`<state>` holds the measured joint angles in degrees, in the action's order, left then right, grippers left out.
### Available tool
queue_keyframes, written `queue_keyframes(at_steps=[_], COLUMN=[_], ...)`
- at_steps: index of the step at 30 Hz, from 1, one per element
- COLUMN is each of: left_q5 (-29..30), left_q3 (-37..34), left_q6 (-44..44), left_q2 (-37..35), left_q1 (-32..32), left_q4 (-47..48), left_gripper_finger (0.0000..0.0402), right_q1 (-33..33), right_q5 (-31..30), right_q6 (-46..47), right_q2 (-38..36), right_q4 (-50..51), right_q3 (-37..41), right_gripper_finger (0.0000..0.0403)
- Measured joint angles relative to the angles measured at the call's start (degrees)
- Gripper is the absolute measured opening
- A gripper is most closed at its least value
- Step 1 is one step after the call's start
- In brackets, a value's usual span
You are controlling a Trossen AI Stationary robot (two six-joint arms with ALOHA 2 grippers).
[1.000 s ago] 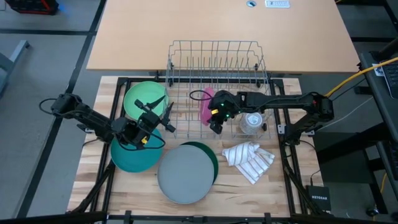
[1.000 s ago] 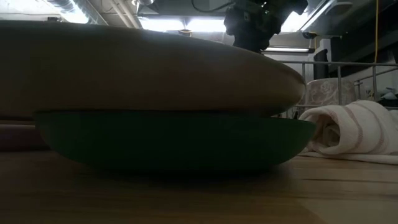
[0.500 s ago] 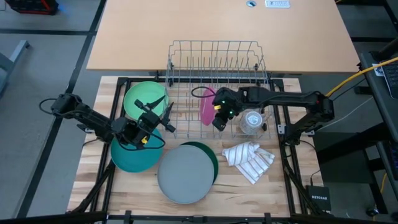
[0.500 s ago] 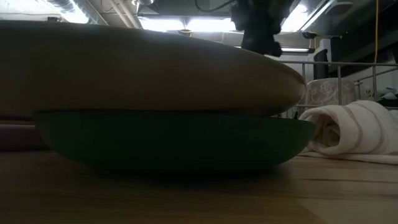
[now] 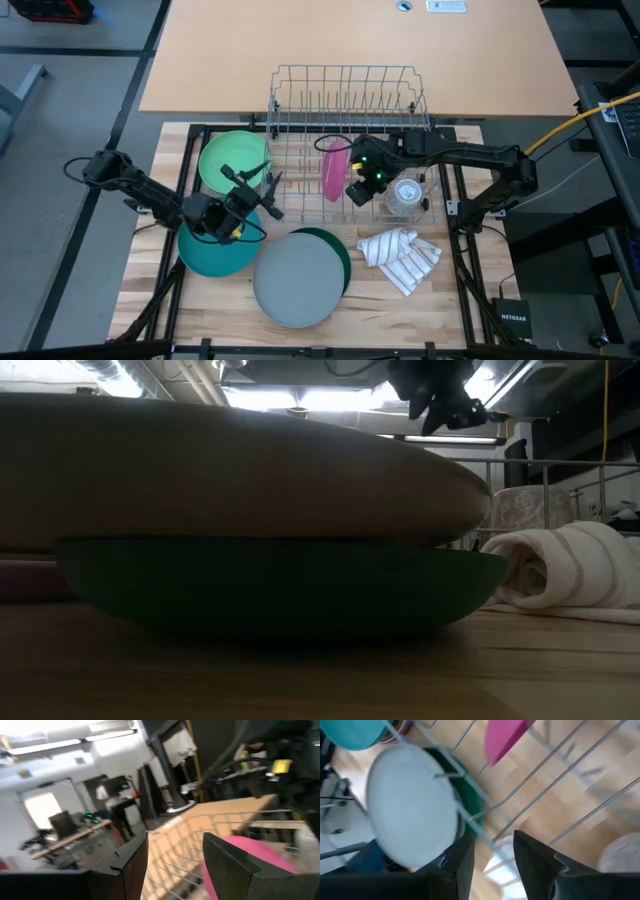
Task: Sort dishes
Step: Put the gray plate in the dish rack
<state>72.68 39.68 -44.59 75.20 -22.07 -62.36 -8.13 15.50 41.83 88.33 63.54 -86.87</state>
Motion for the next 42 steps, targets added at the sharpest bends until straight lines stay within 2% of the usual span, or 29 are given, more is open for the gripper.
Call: queue_keyframes(at_steps=[5,9,12,17,23,26,34,42], left_q5=[1.2,-0.4,-4.3,-13.4,-21.8,-25.2,-29.6,-34.2], left_q3=[0.0,0.0,0.0,0.0,0.0,0.0,0.0,0.0], left_q6=[15.0,27.3,35.0,42.7,47.1,47.5,47.6,47.6], left_q2=[0.0,0.0,0.0,0.0,0.0,0.0,0.0,0.0], left_q1=[-4.4,-8.0,-10.1,-12.0,-12.5,-12.5,-12.5,-12.5], left_q4=[12.0,21.3,26.0,32.1,38.0,40.6,42.6,43.5], left_gripper_finger=[0.018,0.018,0.018,0.018,0.018,0.018,0.018,0.018], right_q1=[5.4,10.9,15.6,22.7,28.8,30.7,32.8,32.9], right_q5=[0.2,-1.1,-7.0,-18.6,-22.2,-22.5,-22.0,-22.8], right_q6=[3.2,5.6,9.8,25.1,47.0,55.0,61.9,66.5], right_q2=[0.0,0.0,0.3,2.7,8.5,12.4,21.0,24.5], right_q4=[-0.3,-0.7,-2.9,-7.4,-8.6,-8.6,-16.5,-17.1], right_q3=[0.2,0.2,0.3,0.3,0.3,0.3,0.3,0.3], right_gripper_finger=[0.014,0.014,0.014,0.014,0.014,0.014,0.014,0.014])
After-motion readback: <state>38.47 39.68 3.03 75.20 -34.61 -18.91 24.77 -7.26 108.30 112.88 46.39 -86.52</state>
